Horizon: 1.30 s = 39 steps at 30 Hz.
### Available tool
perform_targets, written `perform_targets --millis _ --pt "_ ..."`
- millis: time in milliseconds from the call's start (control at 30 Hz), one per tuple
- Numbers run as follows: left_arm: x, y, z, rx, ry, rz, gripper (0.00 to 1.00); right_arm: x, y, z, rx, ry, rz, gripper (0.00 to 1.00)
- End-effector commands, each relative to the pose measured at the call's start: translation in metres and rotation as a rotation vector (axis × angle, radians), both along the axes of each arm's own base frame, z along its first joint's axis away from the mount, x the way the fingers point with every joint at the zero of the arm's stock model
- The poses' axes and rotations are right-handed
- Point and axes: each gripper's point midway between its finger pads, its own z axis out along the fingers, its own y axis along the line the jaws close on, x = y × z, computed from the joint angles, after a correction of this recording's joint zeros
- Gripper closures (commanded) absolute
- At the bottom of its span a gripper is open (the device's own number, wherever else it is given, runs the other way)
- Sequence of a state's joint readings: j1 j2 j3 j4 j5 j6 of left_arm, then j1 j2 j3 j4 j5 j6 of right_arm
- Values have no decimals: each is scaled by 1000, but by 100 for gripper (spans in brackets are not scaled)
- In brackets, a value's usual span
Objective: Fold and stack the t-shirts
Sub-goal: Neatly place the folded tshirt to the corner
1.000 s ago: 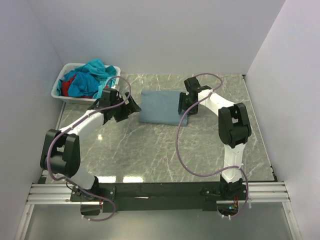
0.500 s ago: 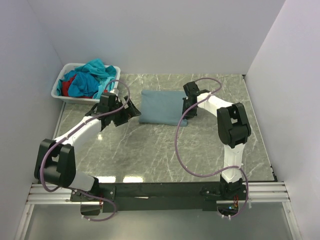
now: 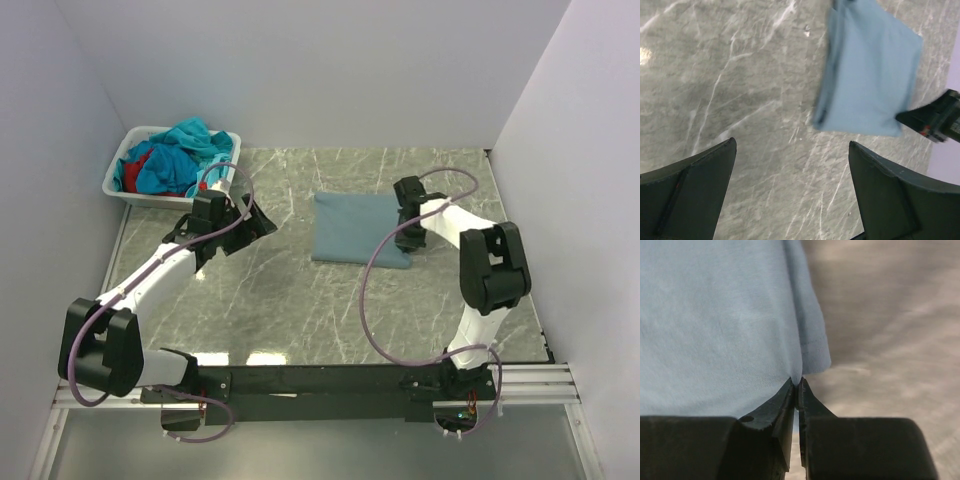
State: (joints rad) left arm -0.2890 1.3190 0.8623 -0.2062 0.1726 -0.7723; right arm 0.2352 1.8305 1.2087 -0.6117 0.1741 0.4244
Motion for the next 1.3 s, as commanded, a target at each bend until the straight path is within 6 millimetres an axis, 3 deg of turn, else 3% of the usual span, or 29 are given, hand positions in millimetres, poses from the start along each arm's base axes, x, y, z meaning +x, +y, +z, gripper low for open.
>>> perform_targets --millis 0,167,633,967,1200,1267 --pt "1 0 11 -9 -48 5 0 -13 -45 16 -129 2 -48 89" --pt "0 2 14 -2 -63 7 1 -24 -96 18 -266 61 -94 91" --pt "5 8 10 33 -61 32 1 -42 -209 37 -565 155 -304 100" --pt "12 12 10 37 -60 46 1 -53 -259 41 -638 179 -460 100" --pt "15 13 8 26 -56 42 1 -34 -291 53 -665 123 -521 100" --pt "17 15 6 26 -50 45 1 -37 -295 51 -672 141 -539 100"
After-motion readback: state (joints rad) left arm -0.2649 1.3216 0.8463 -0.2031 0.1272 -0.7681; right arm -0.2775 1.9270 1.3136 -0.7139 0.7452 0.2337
